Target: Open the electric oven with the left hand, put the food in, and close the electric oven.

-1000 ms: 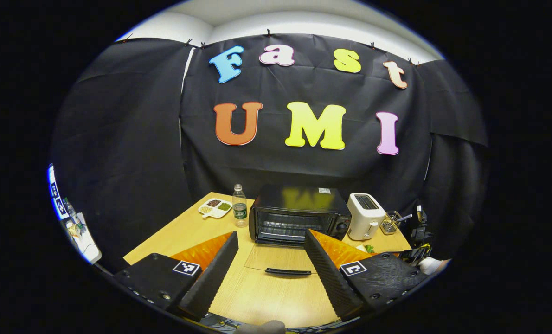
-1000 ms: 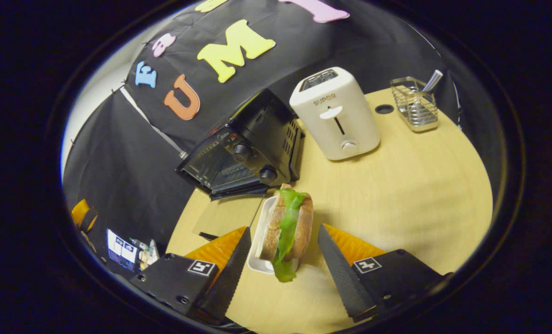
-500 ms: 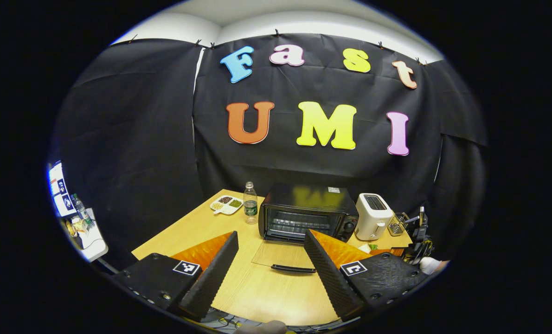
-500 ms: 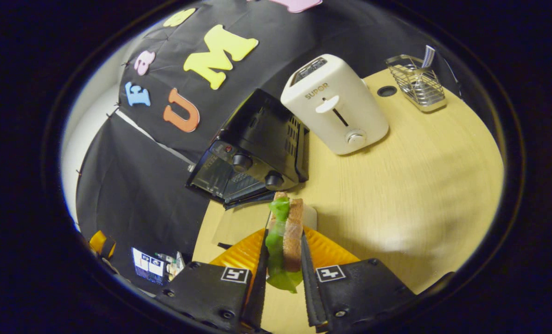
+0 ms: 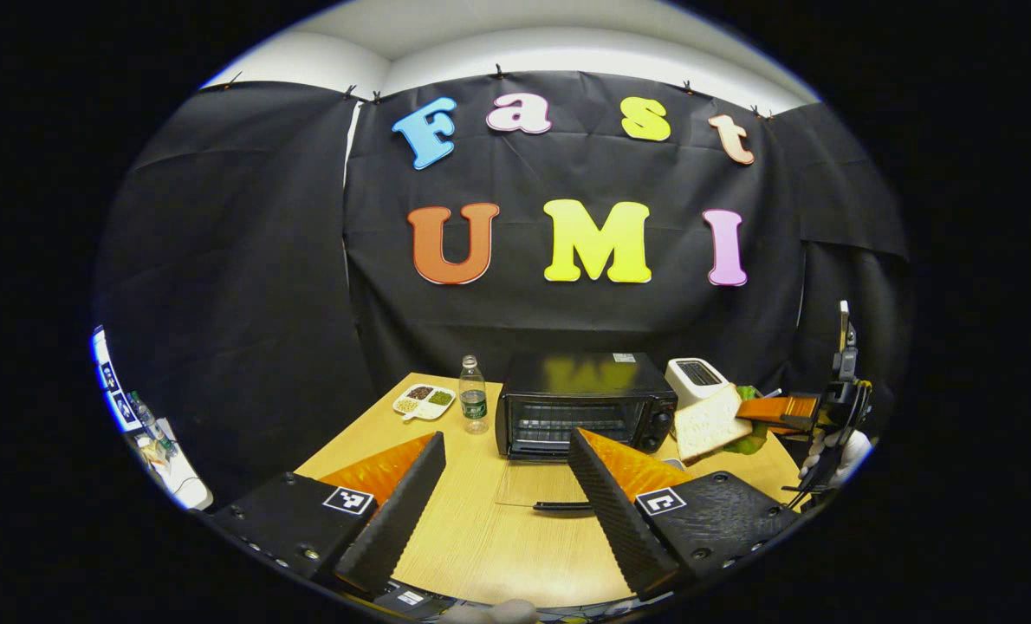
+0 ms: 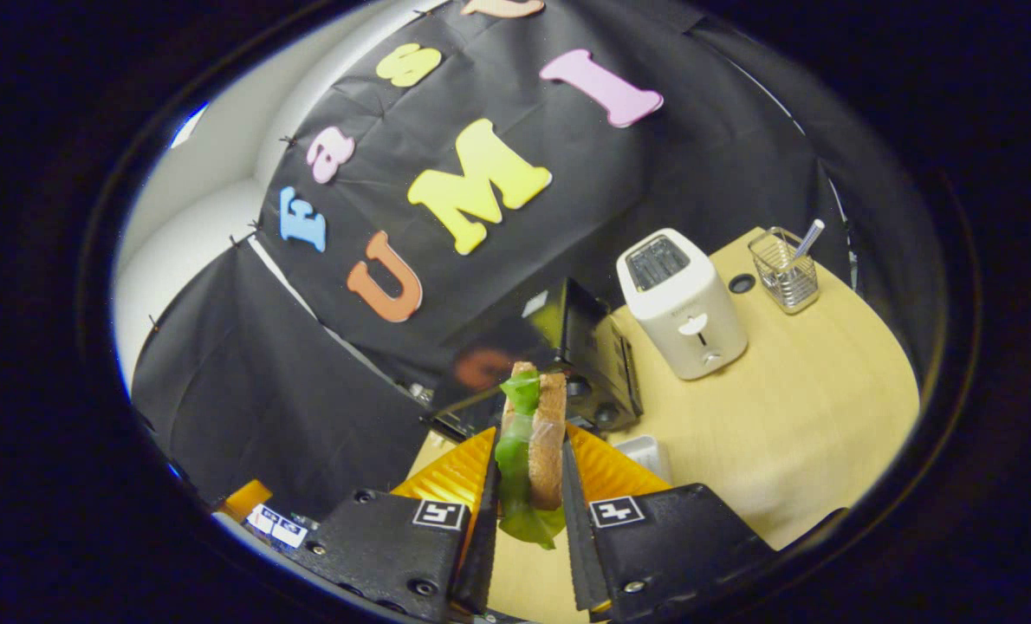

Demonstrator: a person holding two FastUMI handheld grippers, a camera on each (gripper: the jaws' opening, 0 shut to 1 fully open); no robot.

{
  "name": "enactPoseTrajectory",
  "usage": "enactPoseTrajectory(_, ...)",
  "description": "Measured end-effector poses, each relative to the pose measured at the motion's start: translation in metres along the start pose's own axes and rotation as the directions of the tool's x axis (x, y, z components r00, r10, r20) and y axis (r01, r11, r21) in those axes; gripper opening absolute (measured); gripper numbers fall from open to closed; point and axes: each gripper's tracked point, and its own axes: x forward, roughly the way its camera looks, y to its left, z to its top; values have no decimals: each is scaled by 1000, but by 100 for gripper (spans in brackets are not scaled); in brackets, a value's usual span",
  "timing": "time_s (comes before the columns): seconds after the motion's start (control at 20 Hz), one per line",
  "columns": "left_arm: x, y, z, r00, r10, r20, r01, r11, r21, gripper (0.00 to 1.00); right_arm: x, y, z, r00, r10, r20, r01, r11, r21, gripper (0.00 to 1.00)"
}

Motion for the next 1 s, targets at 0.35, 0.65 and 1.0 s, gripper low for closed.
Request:
enactPoseTrajectory(0.35,-12,10,-1,997,-80,-4,80,992,95,94,56,56,-42,984,-52,169,22,984,174,39)
enactPoseTrajectory(0.65,-11,22,-2,990,-143,-13,144,981,132,96,133,50,-120,975,-145,166,83,940,332,39)
enactPoseTrajectory(1.0,1,41,-12,986,-159,-42,164,970,181,96,218,45,-146,964,-183,194,87,903,420,39)
